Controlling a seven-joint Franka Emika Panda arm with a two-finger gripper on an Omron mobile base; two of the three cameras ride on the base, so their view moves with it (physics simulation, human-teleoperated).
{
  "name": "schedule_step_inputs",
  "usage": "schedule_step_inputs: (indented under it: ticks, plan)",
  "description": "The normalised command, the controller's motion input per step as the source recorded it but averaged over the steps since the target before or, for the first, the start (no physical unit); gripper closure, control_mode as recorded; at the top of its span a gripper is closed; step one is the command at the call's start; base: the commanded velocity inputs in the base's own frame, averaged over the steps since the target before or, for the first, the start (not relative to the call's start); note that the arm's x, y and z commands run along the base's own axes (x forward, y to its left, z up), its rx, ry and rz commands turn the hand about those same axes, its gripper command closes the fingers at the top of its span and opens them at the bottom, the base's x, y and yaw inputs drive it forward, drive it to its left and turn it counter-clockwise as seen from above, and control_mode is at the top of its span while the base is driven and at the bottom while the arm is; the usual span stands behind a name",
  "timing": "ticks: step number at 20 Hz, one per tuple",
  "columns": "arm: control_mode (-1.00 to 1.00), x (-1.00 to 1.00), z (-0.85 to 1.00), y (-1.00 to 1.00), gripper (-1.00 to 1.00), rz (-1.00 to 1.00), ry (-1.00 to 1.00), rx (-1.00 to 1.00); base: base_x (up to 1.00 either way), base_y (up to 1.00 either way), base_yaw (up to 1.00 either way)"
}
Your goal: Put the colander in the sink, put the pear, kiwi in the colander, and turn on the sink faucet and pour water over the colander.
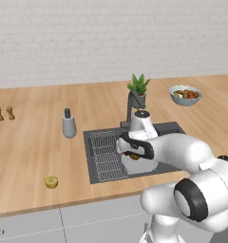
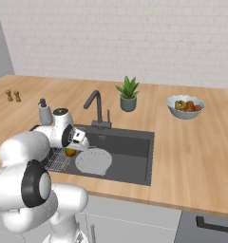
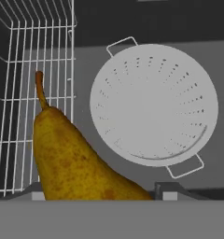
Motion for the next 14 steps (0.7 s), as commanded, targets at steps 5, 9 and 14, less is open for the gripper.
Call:
schedule_step_inputs:
  ticks: [5, 9, 14]
  plan:
    - [-1.00, 0.05, 0.00, -0.78, 1.00, 0.10, -0.01, 0.02, 0.00, 0.00, 0.00]
    - [-1.00, 0.13, 0.00, -0.68, 1.00, 0.14, 0.00, 0.03, 0.00, 0.00, 0.00]
    - [-1.00, 0.47, -0.03, -0.58, 1.00, 0.17, 0.18, 0.13, 0.00, 0.00, 0.00]
